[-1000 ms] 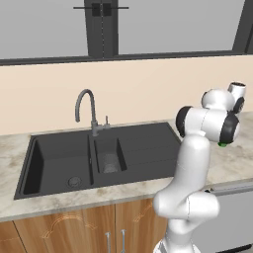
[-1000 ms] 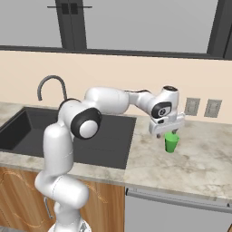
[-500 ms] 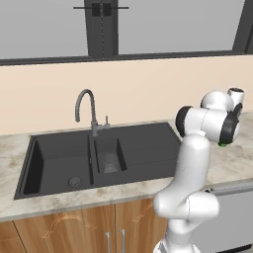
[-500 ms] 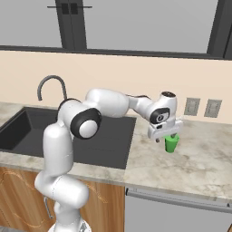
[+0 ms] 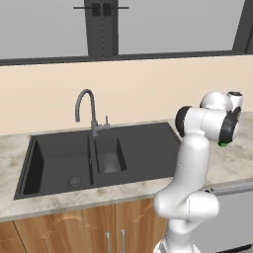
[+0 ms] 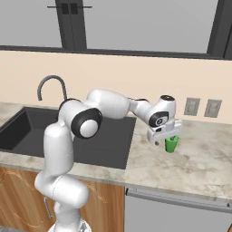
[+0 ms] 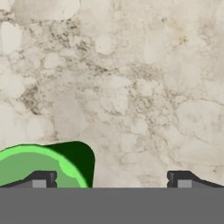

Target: Move any existing items from the left basin to the right basin for drying. Then move the cup from the counter to the left basin of the sink for washing.

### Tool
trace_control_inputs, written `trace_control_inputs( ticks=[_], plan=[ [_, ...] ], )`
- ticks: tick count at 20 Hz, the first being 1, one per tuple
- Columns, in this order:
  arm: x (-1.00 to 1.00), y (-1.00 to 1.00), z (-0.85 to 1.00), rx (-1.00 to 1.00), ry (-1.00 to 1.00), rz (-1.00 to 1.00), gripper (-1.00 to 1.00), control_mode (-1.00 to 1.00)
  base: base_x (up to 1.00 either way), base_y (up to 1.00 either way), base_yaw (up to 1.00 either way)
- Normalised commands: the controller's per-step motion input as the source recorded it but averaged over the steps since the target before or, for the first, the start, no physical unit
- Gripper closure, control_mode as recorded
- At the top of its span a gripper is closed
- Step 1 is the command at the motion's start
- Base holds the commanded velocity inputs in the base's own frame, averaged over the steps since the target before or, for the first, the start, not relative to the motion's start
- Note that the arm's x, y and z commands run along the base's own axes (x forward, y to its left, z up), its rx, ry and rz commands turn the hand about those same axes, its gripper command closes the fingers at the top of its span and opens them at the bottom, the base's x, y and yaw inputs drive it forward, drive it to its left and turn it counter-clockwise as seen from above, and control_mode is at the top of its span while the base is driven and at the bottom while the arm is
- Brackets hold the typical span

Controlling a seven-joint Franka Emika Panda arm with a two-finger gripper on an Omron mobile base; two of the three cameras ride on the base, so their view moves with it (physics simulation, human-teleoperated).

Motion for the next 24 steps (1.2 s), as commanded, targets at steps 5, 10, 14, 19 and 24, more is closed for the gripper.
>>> trace_control_inputs(
  ticks=[5, 10, 14, 19, 24],
  plan=[
    [0.00, 0.00, -0.11, 0.00, 0.00, 0.00, -1.00, -1.00, 0.00, 0.00, 0.00],
    [0.00, 0.00, -0.10, 0.00, 0.00, 0.00, -1.00, -1.00, 0.00, 0.00, 0.00],
    [0.00, 0.00, -0.16, 0.00, 0.00, 0.00, -1.00, -1.00, 0.00, 0.00, 0.00],
    [0.00, 0.00, -0.18, 0.02, 0.07, 0.00, 1.00, -1.00, 0.00, 0.00, 0.00],
    [0.00, 0.01, 0.00, 0.02, 0.00, 0.00, 1.00, -1.00, 0.00, 0.00, 0.00]
  ],
)
